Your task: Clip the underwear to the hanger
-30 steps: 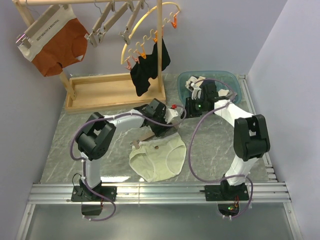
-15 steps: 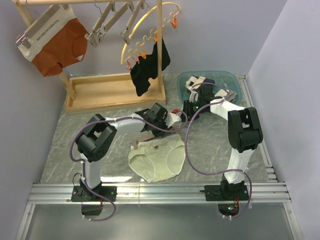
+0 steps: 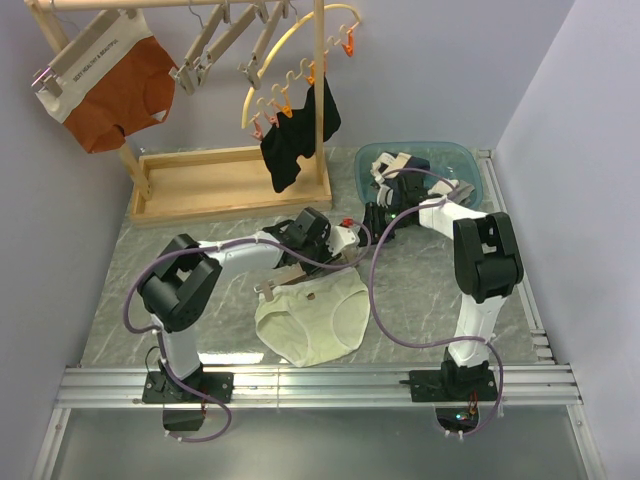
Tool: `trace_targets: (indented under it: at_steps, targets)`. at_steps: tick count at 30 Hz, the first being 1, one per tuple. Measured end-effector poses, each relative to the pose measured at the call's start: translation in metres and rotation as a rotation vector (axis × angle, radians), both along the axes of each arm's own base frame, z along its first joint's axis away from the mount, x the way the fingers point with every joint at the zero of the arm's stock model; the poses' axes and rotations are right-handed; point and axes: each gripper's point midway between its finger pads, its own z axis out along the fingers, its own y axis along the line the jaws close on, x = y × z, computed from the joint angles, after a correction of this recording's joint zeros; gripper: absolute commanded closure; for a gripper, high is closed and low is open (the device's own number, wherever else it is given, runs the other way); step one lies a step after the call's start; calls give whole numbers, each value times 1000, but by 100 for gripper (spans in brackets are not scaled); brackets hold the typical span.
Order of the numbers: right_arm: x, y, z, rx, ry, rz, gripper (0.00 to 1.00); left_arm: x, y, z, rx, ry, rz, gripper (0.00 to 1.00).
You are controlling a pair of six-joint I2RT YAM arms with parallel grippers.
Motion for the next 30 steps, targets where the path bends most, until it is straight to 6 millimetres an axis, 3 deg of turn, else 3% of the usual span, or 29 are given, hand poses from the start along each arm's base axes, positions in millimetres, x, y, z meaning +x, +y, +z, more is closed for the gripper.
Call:
trace_targets:
  at_steps: [7, 10, 12, 17, 19, 23, 30]
  targets:
    - [-5, 7, 5, 56, 12, 30, 77, 0, -1, 10, -22, -20, 2, 86]
    - [-6, 8, 6, 75, 14, 38, 90, -1, 0, 8, -19, -16, 3, 85]
    - [-6, 8, 5, 92, 19, 40, 100, -1, 0, 9, -20, -16, 5, 77]
    - [-10, 10, 7, 134, 27, 54, 100, -4, 2, 12, -30, 1, 12, 43]
    - [-13, 12, 6, 150, 33, 59, 100, -6, 1, 18, -69, 29, 13, 39]
    - [-17, 14, 5, 168, 40, 65, 100, -5, 7, 43, -153, 93, 23, 32]
    - [-17, 18, 14, 189, -23, 95, 100, 17, -8, 120, -344, 151, -21, 25]
